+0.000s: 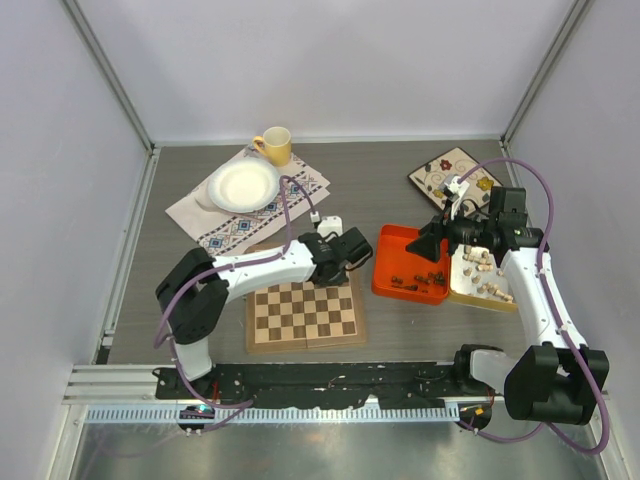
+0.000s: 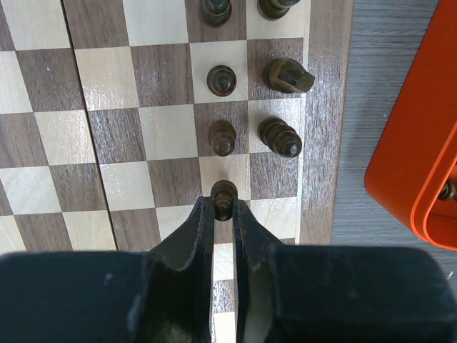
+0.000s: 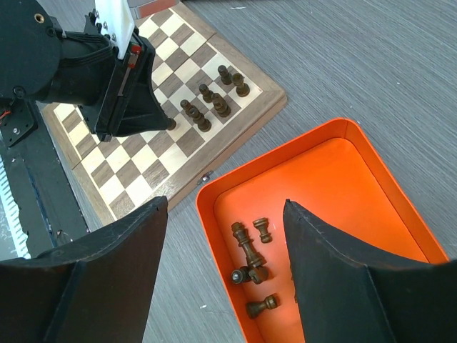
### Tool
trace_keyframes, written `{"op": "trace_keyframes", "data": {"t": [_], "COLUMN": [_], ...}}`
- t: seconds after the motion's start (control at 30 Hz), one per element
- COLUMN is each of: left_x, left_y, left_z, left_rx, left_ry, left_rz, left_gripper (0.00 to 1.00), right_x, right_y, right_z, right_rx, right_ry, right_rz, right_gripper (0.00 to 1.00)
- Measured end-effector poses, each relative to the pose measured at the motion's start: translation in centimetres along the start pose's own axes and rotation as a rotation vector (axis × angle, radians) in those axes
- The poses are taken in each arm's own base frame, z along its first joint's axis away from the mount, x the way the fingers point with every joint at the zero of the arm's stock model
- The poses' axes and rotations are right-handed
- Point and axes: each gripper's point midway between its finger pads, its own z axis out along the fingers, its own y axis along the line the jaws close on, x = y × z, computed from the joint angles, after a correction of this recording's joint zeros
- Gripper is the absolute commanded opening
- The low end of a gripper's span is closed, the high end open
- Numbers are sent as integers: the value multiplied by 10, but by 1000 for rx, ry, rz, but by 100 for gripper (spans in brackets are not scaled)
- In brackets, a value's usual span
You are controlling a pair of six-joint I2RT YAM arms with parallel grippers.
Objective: Set up the chess pieces on the board
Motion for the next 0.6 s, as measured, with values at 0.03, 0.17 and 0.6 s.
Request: {"op": "trace_keyframes", "data": {"t": [0.03,0.17,0.6], "left_x": [0,0,1], "left_y": [-1,-1,-4], "left_z": [1,2,4], "left_rx": [-2,-8,-17], "left_ry": [-3,-10,-15], "left_rz": [2,9,18], "left_gripper": [3,5,11], "right_x": [0,0,0], "right_y": [0,0,0], "right_z": [0,0,0], "right_rx": [0,0,0], "right_ry": [0,0,0], "right_rz": [0,-3,-4], "right_gripper": [71,71,71]}}
